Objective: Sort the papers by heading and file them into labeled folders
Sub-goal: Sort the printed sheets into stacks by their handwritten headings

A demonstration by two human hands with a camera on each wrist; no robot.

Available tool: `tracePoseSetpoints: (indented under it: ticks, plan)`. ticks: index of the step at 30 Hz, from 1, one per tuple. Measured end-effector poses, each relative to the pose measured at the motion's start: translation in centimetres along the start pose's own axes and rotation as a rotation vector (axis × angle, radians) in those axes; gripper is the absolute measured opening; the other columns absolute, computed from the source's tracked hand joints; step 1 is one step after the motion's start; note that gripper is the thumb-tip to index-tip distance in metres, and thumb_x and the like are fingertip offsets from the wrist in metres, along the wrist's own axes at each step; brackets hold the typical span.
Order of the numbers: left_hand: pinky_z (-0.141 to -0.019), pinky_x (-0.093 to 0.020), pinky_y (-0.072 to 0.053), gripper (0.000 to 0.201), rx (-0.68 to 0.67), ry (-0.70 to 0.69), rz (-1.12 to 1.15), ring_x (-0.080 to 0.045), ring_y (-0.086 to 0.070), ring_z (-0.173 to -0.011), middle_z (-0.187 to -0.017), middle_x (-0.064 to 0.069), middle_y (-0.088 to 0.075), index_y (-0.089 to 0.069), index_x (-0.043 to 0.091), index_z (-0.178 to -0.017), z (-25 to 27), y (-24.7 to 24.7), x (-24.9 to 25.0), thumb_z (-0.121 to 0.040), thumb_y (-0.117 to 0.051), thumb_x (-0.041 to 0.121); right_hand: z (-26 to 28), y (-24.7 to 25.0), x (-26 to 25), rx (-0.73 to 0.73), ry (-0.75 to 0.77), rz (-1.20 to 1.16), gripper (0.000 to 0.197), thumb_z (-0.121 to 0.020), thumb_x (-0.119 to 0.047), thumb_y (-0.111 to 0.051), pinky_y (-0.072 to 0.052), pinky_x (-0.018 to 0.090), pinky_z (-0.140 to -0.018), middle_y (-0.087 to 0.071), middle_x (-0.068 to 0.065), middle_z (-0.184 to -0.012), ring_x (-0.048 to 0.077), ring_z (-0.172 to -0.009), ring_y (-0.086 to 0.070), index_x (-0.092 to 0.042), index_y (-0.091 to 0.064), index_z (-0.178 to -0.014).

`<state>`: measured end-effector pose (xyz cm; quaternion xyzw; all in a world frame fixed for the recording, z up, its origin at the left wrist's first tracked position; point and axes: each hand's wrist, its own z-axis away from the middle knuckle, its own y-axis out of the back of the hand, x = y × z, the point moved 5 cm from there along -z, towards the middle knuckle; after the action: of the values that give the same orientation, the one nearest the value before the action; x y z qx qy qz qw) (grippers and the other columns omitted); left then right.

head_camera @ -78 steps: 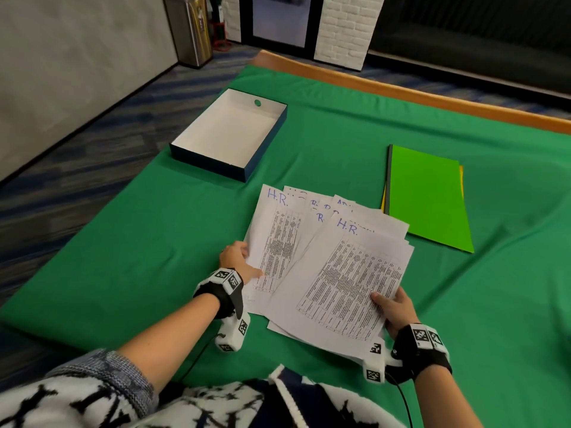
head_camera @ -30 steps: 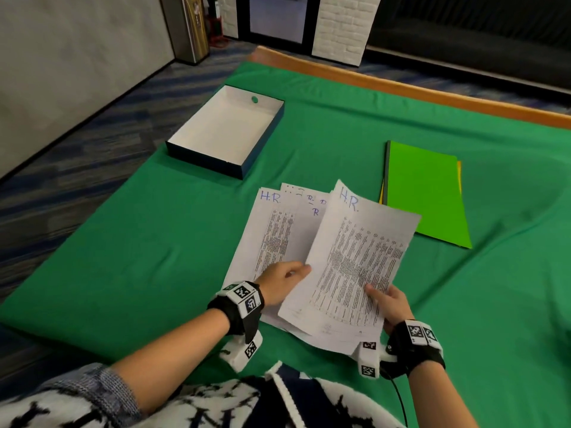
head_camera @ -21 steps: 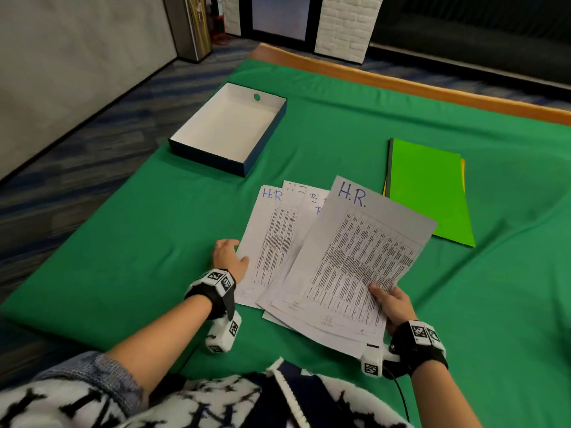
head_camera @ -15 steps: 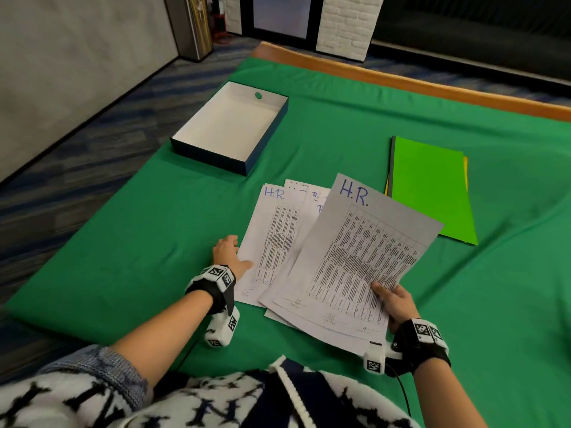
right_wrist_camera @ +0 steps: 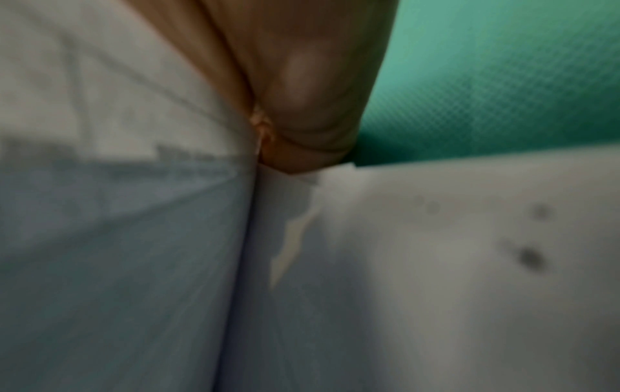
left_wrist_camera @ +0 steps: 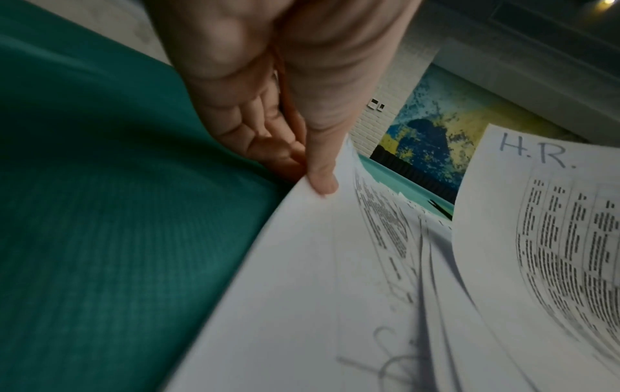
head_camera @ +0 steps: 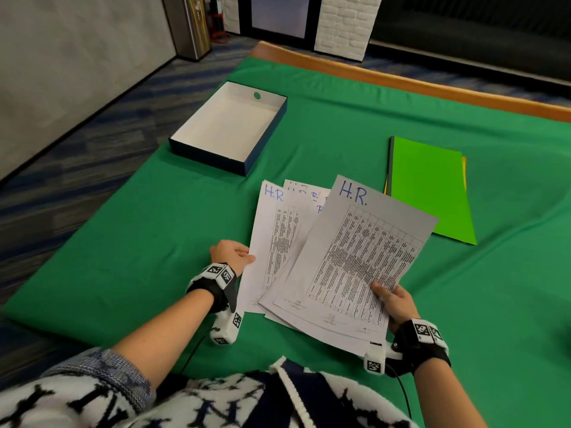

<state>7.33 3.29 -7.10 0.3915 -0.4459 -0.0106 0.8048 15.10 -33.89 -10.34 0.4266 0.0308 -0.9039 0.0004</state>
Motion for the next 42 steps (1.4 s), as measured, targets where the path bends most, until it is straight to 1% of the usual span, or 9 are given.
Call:
tracePoseSetpoints:
  ticks: [6, 11, 15, 20, 25, 32, 36, 37, 42]
  plan:
    - [-0.096, -0.023, -0.044, 0.024, -0.007, -0.021, -0.028, -0.022, -0.066, -0.096, -0.093, -0.013, -0.073, -0.072, 0.002, -0.096, 0.0, 0.3, 0.6, -0.074, -0.076, 0.01, 0.2, -0.2, -0.1, -0.019, 0.005, -0.034, 0.016, -0.09, -0.005, -0.056, -0.059, 0.04, -0.061, -0.07, 0.018, -0.096, 0.028, -0.074, -0.071, -0.002, -0.057, -0.106]
    - [-0.085, -0.016, -0.042, 0.02, -0.013, -0.046, -0.071, -0.022, -0.066, -0.095, -0.095, -0.013, -0.072, -0.072, 0.003, -0.097, 0.0, 0.7, 0.9, -0.078, -0.071, 0.007, 0.3, -0.2, -0.1, -0.022, 0.0, -0.035, 0.013, -0.09, -0.005, -0.056, -0.059, 0.045, -0.065, -0.069, 0.019, -0.098, 0.029, -0.076, -0.071, -0.004, -0.056, -0.103]
    - [-0.083, -0.024, -0.049, 0.014, 0.105, -0.207, -0.078, -0.025, -0.066, -0.087, -0.093, -0.011, -0.072, -0.071, 0.004, -0.094, 0.2, 2.2, 3.1, -0.086, -0.061, 0.006, 0.2, -0.3, -0.1, -0.023, 0.002, -0.026, 0.013, -0.09, -0.005, -0.056, -0.059, 0.044, -0.067, -0.07, 0.019, -0.097, 0.029, -0.078, -0.071, -0.004, -0.058, -0.103]
    - [-0.051, -0.026, -0.036, 0.014, 0.319, -0.448, 0.086, -0.017, -0.047, -0.053, -0.072, -0.007, -0.057, -0.05, 0.005, -0.103, 1.8, 4.4, 8.5, -0.097, -0.039, 0.011, -0.1, -0.1, -0.1, -0.009, 0.002, -0.029, 0.013, -0.09, -0.005, -0.056, -0.059, 0.045, -0.07, -0.071, 0.017, -0.094, 0.029, -0.078, -0.07, -0.004, -0.058, -0.103]
    - [-0.071, -0.019, -0.044, 0.021, 0.454, -0.613, 0.321, -0.01, -0.057, -0.082, -0.096, 0.005, -0.062, -0.053, 0.009, -0.112, 2.8, 5.4, 11.3, -0.094, -0.043, 0.005, 0.0, -0.2, -0.2, -0.022, 0.003, -0.028, 0.014, -0.089, -0.005, -0.057, -0.059, 0.044, -0.068, -0.073, 0.015, -0.087, 0.029, -0.076, -0.071, -0.004, -0.057, -0.103]
    - [-0.07, -0.012, -0.044, 0.018, 0.486, -0.294, 0.71, -0.015, -0.054, -0.093, -0.092, -0.004, -0.054, -0.046, 0.013, -0.081, 1.5, 4.0, 8.3, -0.09, -0.049, -0.002, 0.1, -0.1, -0.3, -0.013, 0.002, 0.012, 0.017, -0.09, -0.005, -0.057, -0.059, 0.043, -0.066, -0.073, 0.017, -0.09, 0.03, -0.078, -0.071, -0.002, -0.057, -0.107]
    - [-0.09, -0.037, -0.05, 0.021, 0.466, -0.011, 0.774, -0.019, -0.055, -0.091, -0.093, -0.006, -0.058, -0.053, 0.015, -0.075, 0.8, 3.0, 5.3, -0.089, -0.048, -0.001, 0.0, -0.1, -0.2, 0.0, -0.002, 0.049, 0.028, -0.088, -0.007, -0.059, -0.053, 0.053, -0.084, -0.07, 0.019, -0.101, 0.034, -0.089, -0.069, 0.001, -0.054, -0.114]
    - [-0.093, -0.035, -0.048, 0.027, 0.432, 0.022, 0.767, -0.019, -0.056, -0.095, -0.099, -0.006, -0.062, -0.058, 0.019, -0.074, 0.7, 2.8, 4.9, -0.09, -0.048, 0.0, 0.0, 0.0, -0.1, 0.003, -0.007, 0.057, 0.03, -0.088, -0.007, -0.06, -0.051, 0.055, -0.086, -0.069, 0.019, -0.103, 0.035, -0.09, -0.069, 0.001, -0.053, -0.116]
    - [-0.093, -0.021, -0.039, 0.024, 0.139, -0.135, 0.518, -0.019, -0.055, -0.115, -0.12, -0.006, -0.063, -0.066, 0.009, -0.111, 1.0, 1.0, 5.1, -0.087, -0.06, 0.009, 0.1, 0.0, -0.2, 0.002, -0.031, 0.055, 0.039, -0.088, -0.008, -0.06, -0.053, 0.054, -0.084, -0.069, 0.021, -0.104, 0.035, -0.09, -0.069, 0.003, -0.049, -0.123]
